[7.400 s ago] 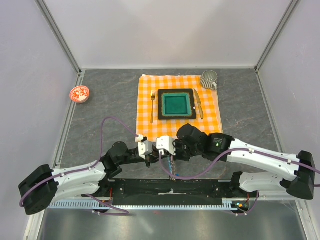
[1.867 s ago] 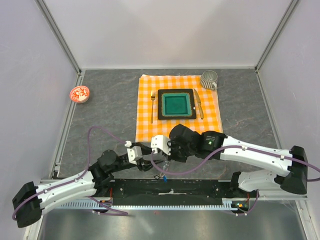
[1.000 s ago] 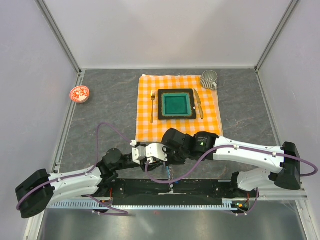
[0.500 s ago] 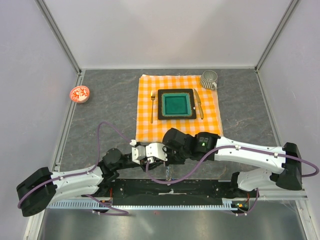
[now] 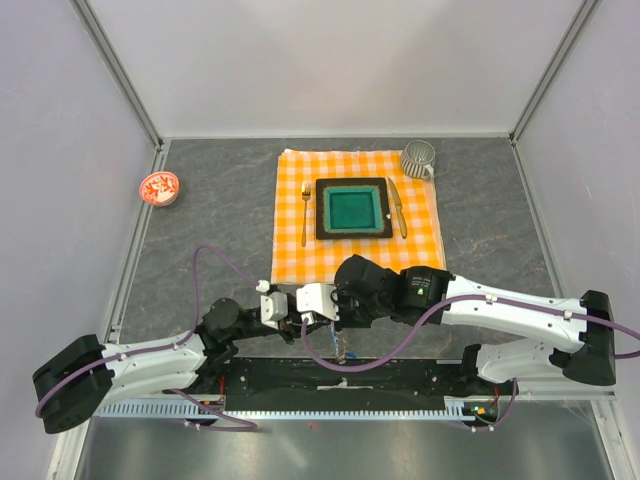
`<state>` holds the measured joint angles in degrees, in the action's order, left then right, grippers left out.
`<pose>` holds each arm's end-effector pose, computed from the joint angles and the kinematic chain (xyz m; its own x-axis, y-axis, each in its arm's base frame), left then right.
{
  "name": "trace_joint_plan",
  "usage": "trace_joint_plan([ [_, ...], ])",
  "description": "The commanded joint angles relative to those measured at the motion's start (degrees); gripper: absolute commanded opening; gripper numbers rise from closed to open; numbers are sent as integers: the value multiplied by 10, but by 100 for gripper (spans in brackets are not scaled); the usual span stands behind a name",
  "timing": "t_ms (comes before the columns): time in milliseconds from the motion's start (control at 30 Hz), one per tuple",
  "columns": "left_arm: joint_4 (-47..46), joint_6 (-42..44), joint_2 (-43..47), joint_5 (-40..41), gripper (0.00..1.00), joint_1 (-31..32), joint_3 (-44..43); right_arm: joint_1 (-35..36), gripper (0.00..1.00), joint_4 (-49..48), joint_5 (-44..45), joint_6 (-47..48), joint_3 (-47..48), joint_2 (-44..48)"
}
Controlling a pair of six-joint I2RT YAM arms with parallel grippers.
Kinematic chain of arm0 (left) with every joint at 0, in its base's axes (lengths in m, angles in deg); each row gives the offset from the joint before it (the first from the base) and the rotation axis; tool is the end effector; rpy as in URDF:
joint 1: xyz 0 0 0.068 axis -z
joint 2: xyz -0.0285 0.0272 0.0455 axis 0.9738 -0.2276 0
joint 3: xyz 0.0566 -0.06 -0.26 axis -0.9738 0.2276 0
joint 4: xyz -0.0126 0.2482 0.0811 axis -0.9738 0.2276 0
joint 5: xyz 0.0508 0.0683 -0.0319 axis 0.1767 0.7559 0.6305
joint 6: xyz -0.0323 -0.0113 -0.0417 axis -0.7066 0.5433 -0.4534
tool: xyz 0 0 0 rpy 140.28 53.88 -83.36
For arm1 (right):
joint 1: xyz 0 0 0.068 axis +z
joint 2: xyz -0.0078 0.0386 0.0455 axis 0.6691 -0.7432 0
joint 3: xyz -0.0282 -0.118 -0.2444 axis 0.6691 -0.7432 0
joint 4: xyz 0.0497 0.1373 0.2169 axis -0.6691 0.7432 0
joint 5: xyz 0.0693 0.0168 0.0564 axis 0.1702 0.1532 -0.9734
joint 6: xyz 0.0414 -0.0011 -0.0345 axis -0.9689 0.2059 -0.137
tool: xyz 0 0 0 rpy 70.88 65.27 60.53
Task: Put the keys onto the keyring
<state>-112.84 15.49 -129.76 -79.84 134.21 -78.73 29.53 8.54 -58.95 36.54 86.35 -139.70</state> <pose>0.0769 -0.1487 0.2001 0.0242 -0.1687 -0.9854 0.9932 0.1166 0.0044 0.0795 0.2491 0.3086 0.1699 -0.7537 -0.6348 -0.9788 -0.0544 -0.1973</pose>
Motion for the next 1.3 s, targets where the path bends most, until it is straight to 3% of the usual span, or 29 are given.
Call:
trace_joint_plan([
  [0,-32,-11,11,7,23,1,3,4,0,-35,-7,-6,2,13],
  [67,-31,-11,17,7,22,1,3,4,0,-36,-8,-5,1,12],
  [267,-25,-8,8,6,2,1,-1,4,0,-35,-12,-6,2,10],
  [500,0,1,-15,4,2,1,-14,4,0,-44,-2,-9,-3,22],
  [567,-11,1,-17,8,2,1,-9,5,6,-61,3,-21,-14,29],
  [600,-20,1,-22,13,2,1,-6,5,18,-68,8,-27,-19,37],
  [700,-90,-3,-34,39,2,1,21,4,33,-96,26,-58,-45,54],
  [800,-171,-15,-72,59,2,1,36,5,41,-127,52,-99,-78,77],
  [1033,-357,-41,-203,71,2,1,45,5,41,-195,142,-227,-170,154],
  [1267,-383,-37,-252,58,2,1,9,6,40,-243,219,-304,-263,240],
])
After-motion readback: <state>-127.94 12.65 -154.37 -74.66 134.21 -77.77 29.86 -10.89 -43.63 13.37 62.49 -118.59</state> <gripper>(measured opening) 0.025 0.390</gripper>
